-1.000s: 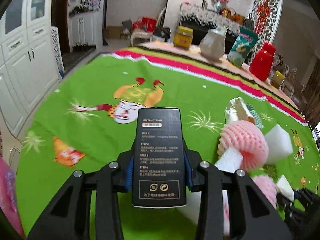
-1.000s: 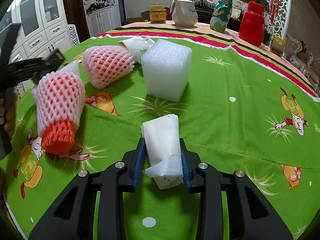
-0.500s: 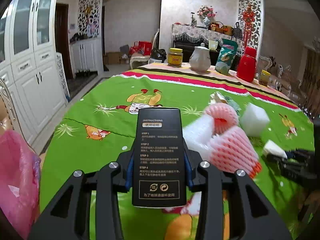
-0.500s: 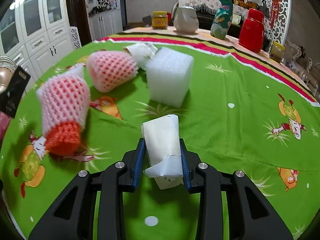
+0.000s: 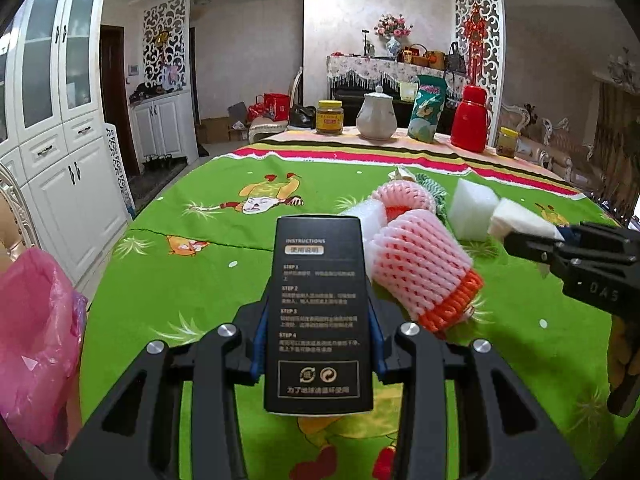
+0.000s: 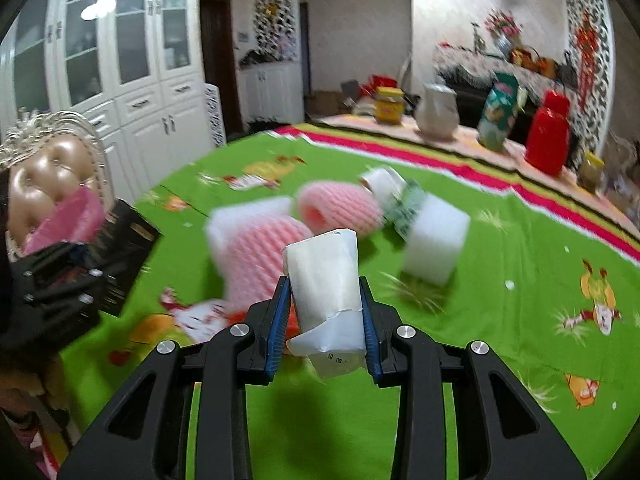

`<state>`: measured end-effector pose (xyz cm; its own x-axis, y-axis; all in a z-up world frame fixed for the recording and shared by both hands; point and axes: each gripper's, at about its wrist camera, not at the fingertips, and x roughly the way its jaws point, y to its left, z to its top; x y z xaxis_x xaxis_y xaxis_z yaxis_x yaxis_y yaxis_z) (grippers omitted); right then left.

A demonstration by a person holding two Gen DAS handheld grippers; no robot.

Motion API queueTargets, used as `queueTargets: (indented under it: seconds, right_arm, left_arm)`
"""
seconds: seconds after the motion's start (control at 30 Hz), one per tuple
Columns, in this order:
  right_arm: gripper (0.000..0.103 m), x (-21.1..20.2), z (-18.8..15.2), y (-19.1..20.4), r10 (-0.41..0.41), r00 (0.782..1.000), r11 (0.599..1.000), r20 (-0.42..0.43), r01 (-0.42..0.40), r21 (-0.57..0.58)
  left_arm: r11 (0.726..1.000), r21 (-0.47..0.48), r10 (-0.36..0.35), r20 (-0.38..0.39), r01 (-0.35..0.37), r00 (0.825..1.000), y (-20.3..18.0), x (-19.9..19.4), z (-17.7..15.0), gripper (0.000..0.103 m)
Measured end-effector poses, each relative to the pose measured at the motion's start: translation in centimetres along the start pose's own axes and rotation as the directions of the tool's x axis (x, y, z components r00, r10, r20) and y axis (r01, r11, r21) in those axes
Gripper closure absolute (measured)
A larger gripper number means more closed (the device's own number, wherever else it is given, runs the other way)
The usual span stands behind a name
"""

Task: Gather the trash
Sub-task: 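Carry the black box and foam roll with both tools over the wastebasket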

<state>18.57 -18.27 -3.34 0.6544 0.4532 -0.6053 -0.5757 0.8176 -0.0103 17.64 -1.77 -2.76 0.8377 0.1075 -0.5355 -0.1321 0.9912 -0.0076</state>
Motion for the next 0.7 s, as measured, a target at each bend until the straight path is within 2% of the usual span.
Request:
queueTargets:
  seconds: [0.33,0.53,0.7]
  right_arm:
    - [0.070,-2.9,1.0,3.8,0.059,0.993,0.997,0.102,-0.053,-0.059]
    - [0.070,-3.6,1.0,5.3,0.092,0.989,0.993,0.115,-0.082,-0.090]
    - [0.070,-3.8,0.8,6.5,0.114,0.987,0.989,0.116,-0.101,-0.110]
  left_arm:
    - [1.000,-0.005,0.016,0.101,-0.016,0.995,0.2,-3.6,0.0,0.065]
    - [1.000,-0.012,0.028,0.137,-0.027,0.990,0.7,-5.2,0.0,0.065]
    - [1.000,-0.025,0.023,0.135,-0.019,0.991,2.0,-6.4,-0.4,0.065]
